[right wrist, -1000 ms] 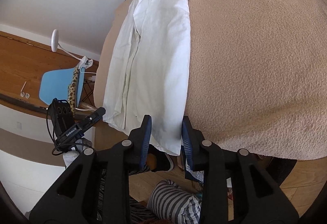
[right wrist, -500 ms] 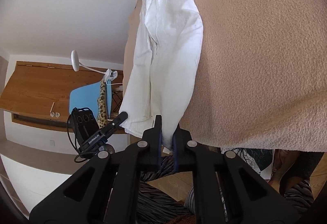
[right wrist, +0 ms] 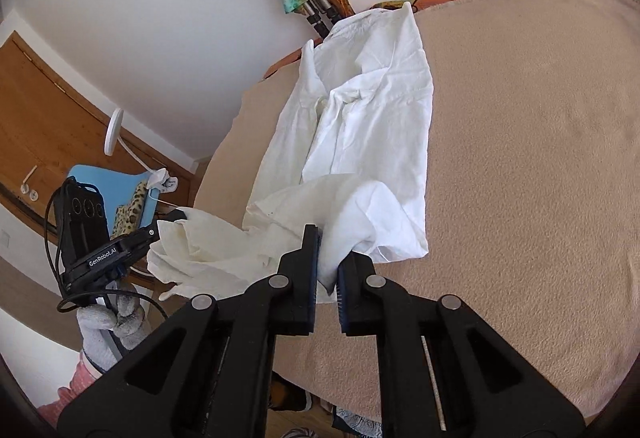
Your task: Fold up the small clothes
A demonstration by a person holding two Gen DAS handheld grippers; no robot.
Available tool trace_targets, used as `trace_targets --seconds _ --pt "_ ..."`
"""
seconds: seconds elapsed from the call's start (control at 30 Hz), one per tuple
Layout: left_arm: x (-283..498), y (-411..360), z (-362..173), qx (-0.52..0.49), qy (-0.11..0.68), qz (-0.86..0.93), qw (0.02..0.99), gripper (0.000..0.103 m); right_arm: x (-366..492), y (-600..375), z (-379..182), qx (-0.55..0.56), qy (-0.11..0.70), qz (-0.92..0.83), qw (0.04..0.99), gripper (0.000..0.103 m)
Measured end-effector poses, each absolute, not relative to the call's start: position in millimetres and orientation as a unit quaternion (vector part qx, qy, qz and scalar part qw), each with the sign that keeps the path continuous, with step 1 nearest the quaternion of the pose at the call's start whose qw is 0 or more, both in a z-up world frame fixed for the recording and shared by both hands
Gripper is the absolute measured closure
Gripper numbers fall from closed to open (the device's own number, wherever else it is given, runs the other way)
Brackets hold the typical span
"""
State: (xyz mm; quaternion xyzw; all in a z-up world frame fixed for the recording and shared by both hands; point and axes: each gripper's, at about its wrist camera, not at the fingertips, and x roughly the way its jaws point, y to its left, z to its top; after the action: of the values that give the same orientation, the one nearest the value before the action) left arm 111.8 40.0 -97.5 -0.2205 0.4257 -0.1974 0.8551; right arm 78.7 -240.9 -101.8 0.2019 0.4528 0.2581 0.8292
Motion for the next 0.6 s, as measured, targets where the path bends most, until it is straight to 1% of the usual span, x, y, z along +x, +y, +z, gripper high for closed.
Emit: trace_targets --seconds 0.27,0.47,0.5,0.57,0.6 --pt "153 43 -113 -0.219 0.434 -0.175 0.856 0.098 119 -234 -108 0.204 0.454 0.24 0.834 0.094" --pt "176 43 -127 -0.223 0.441 -0.16 0.854 0.098 146 -231 -122 0.218 0.468 0.228 0.826 0.094" --pt "179 44 -129 -0.225 0.441 -0.159 0.854 0.097 150 -231 -125 0.223 0.47 0.23 0.822 0.094" --pt "185 47 -130 -0.224 0.44 -0.15 0.856 0.09 155 -232 -127 0.229 0.471 0.23 0.82 0.092" --pt "188 50 -128 -0.224 0.436 -0.144 0.86 0.072 158 -234 -129 0.234 0.471 0.229 0.819 0.092"
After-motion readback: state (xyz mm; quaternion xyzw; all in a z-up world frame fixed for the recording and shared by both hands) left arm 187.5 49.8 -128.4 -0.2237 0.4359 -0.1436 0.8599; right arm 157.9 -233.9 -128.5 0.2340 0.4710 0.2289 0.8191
